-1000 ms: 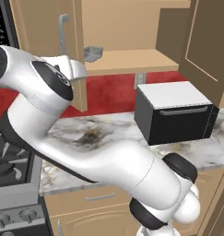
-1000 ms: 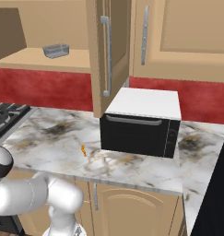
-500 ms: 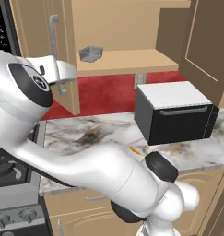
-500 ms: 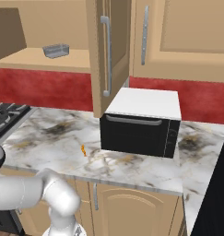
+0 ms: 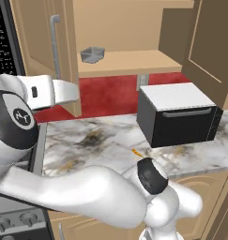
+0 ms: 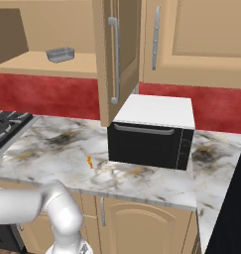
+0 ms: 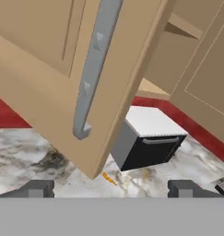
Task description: Retrieve the tupperware from the cabinet, then place the raw meat into the tupperware to avoid contamination.
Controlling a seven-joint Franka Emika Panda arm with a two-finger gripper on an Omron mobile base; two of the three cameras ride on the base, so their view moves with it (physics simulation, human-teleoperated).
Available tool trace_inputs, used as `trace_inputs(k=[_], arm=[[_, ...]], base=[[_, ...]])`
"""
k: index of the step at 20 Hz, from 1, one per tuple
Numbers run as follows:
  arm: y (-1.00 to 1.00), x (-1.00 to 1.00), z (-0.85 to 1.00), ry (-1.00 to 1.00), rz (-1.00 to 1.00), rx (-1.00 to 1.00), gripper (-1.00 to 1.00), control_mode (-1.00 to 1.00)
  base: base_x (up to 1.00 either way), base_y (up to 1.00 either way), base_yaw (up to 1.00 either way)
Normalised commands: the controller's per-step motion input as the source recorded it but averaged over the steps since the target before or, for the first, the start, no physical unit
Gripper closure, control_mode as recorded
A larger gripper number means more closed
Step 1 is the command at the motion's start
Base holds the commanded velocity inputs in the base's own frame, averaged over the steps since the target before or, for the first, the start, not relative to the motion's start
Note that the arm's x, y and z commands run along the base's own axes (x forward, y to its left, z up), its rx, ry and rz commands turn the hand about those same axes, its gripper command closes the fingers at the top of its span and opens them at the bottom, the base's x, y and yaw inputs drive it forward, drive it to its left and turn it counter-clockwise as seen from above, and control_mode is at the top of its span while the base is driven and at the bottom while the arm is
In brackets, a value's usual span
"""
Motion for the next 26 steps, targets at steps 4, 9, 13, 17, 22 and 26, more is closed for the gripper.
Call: trace_inputs(k=[4, 9, 13, 17, 22, 26], arm=[[-0.41, -0.59, 0.01, 0.14, -0.18, 0.08, -1.00, -1.00], [-0.35, -0.54, 0.06, 0.23, -0.20, 0.14, -1.00, -1.00], [-0.24, -0.50, 0.05, 0.24, -0.23, 0.13, -1.00, -1.00], [-0.24, -0.50, 0.12, 0.27, -0.21, 0.15, -1.00, -1.00], [-0.29, -0.58, 0.21, 0.25, -0.20, 0.20, -1.00, -1.00], [-0.38, -0.71, 0.28, 0.26, -0.14, 0.26, -1.00, -1.00]], base=[[0.00, 0.00, 0.00], [0.00, 0.00, 0.00], [0.00, 0.00, 0.00], [0.00, 0.00, 0.00], [0.00, 0.00, 0.00], [0.00, 0.00, 0.00]])
